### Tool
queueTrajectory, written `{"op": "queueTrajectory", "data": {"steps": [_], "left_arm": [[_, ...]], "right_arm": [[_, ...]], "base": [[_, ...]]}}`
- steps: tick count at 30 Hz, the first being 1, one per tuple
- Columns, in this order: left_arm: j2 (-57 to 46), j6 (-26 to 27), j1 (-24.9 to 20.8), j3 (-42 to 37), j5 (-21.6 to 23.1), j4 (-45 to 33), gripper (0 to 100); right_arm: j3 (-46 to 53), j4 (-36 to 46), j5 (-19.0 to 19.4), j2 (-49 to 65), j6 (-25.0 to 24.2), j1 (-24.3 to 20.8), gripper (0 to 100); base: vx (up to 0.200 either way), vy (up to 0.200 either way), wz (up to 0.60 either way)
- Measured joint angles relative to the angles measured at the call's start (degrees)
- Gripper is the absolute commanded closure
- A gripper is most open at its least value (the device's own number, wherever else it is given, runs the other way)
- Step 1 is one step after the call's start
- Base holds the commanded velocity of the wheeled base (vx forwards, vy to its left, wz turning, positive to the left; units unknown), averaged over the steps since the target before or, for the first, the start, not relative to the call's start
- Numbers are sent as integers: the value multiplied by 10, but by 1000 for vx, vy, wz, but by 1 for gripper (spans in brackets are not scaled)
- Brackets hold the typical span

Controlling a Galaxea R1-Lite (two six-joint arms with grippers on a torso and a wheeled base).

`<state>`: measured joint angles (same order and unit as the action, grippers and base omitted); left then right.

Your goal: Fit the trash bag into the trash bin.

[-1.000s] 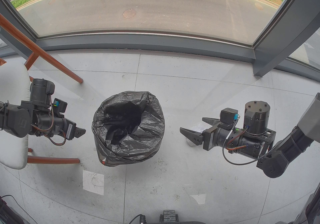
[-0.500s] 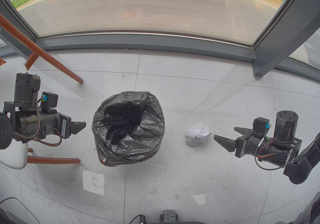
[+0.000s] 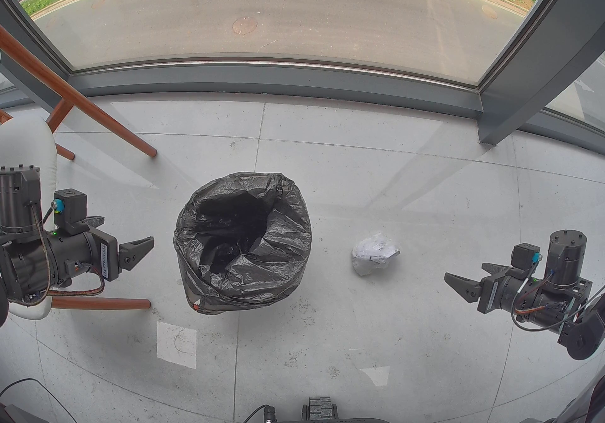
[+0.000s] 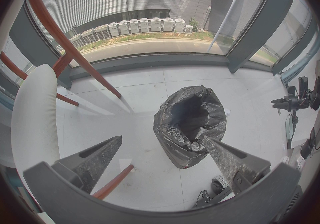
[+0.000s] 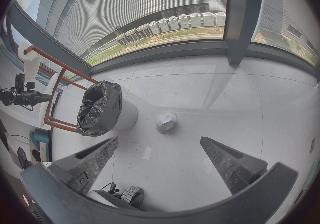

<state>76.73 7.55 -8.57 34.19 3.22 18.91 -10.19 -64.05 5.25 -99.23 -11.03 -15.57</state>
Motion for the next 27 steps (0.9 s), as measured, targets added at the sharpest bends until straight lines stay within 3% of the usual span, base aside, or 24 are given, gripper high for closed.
{"op": "queueTrajectory", "data": {"steps": [6, 10, 27], "left_arm": [[-5, -1, 2, -6, 5, 36, 0], [-6, -1, 10, -5, 14, 43, 0], [-8, 2, 14, -17, 18, 43, 0]], "right_arm": [[4, 0, 4, -3, 4, 39, 0], [-6, 0, 6, -12, 7, 54, 0], [-69, 1, 2, -69, 17, 21, 0]], "base": [[0, 0, 0], [0, -200, 0], [0, -188, 0]]}}
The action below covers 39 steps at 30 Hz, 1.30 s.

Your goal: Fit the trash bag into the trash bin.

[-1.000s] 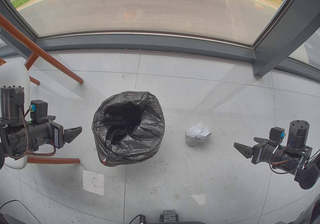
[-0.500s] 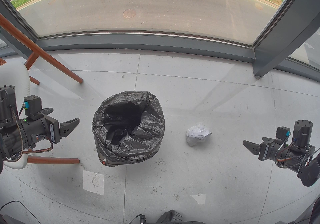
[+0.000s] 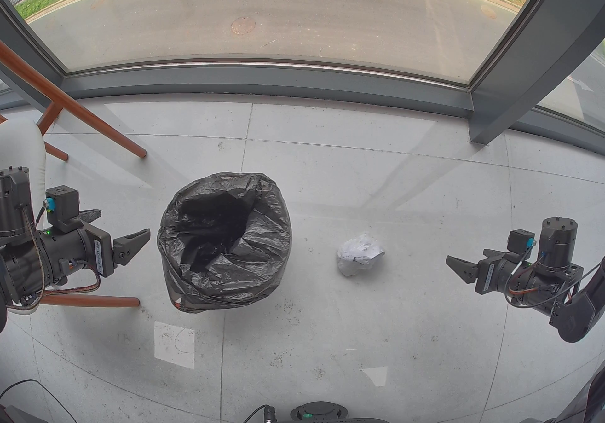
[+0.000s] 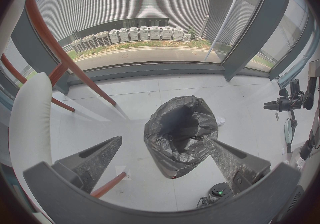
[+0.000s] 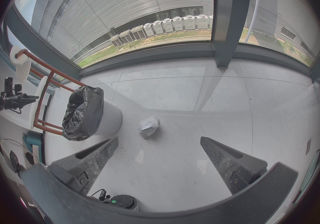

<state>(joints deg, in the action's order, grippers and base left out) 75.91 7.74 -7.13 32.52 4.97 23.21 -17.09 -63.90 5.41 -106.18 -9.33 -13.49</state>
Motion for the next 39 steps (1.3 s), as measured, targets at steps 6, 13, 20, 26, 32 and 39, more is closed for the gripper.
{"op": "queueTrajectory", "data": {"steps": [6, 13, 20, 26, 32, 39], "left_arm": [[0, 0, 0, 5, -2, 2, 0], [0, -12, 0, 12, 4, 2, 0], [0, -26, 0, 18, 7, 1, 0], [0, -29, -1, 18, 8, 1, 0], [0, -28, -1, 20, 2, 3, 0], [1, -25, 0, 21, -8, 31, 0]], "right_arm": [[-30, 0, -4, -41, -1, -51, 0], [-113, 0, -15, -104, -3, -105, 0], [-232, 18, -28, -167, -6, -135, 0], [-319, 112, -33, -206, -33, -149, 0], [-406, 253, -34, -223, -57, -153, 0], [-511, 354, -51, -243, -131, -156, 0]], "base": [[0, 0, 0], [-114, 0, 0], [-200, 0, 0], [-200, 0, 0], [-33, 167, 0], [0, 200, 0]]}}
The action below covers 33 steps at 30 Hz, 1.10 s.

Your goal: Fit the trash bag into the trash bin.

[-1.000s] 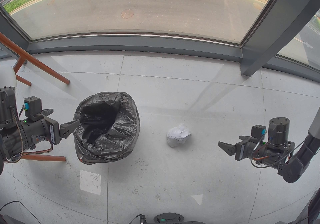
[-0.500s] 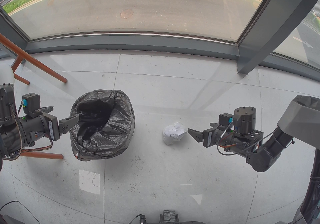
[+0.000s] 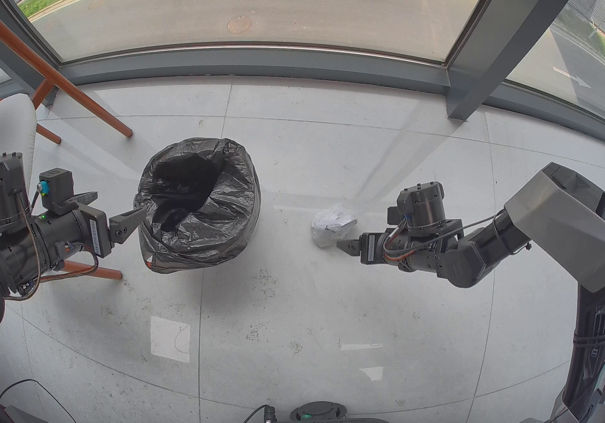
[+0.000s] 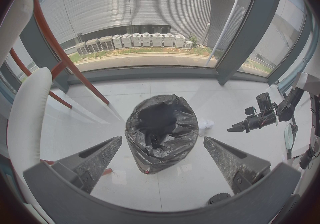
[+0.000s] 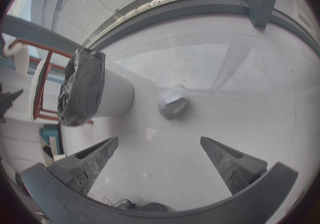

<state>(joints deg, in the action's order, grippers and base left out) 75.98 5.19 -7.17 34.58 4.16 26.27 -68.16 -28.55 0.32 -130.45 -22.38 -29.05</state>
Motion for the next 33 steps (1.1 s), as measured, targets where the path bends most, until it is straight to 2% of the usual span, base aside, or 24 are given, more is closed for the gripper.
{"op": "queueTrajectory", "data": {"steps": [2, 6, 9, 15, 23, 29, 33], "left_arm": [[0, 0, 0, -1, -1, 6, 0], [0, 0, 0, -4, -4, 8, 0], [1, 0, 1, -4, -9, 7, 0], [1, -3, 1, -3, -21, 7, 0], [2, -9, 1, -4, -23, 7, 0], [2, -13, 1, -3, -24, 8, 0], [2, -14, 1, -6, -24, 7, 0]], "right_arm": [[-22, 12, -9, -9, -17, -1, 0], [-40, 16, -12, -25, -22, 3, 0], [-49, 17, -12, -34, -31, 15, 0], [-74, 34, -13, -51, -115, 34, 0], [-155, 125, -12, -70, -282, 44, 0], [-259, 220, -12, -96, -368, 60, 0], [-329, 261, -12, -121, -393, 72, 0]], "base": [[0, 200, 0], [0, 200, 0], [0, 0, 0], [0, 0, 0], [0, 0, 0], [0, 0, 0], [0, 0, 0]]}}
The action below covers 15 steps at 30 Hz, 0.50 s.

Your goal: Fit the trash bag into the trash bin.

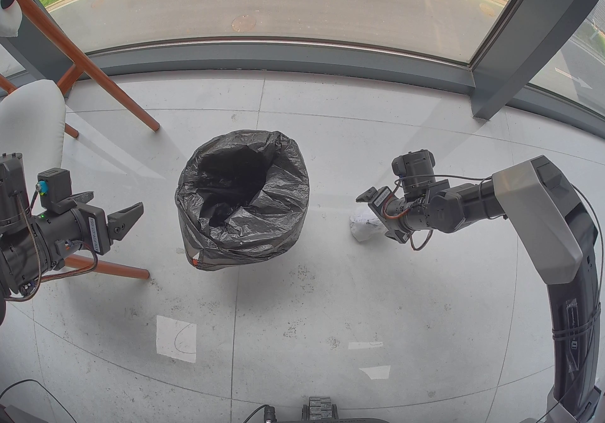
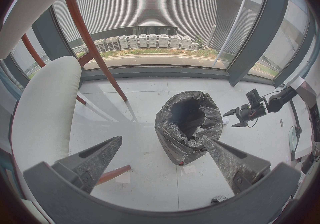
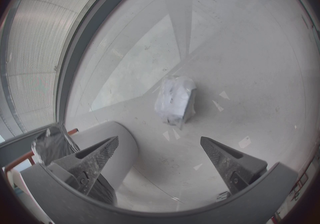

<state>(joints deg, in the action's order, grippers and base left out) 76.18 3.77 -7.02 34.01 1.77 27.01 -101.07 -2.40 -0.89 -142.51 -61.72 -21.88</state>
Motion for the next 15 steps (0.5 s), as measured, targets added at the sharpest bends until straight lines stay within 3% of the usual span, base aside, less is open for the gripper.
{"op": "queueTrajectory", "data": {"steps": [14, 15], "left_arm": [[-1, -1, 13, -12, 2, 0, 0], [-1, -1, 14, -14, 2, 0, 0]], "right_arm": [[-130, 71, 0, -101, -10, 40, 0], [-132, 74, 0, -109, -10, 42, 100]], "base": [[0, 0, 0], [0, 0, 0]]}}
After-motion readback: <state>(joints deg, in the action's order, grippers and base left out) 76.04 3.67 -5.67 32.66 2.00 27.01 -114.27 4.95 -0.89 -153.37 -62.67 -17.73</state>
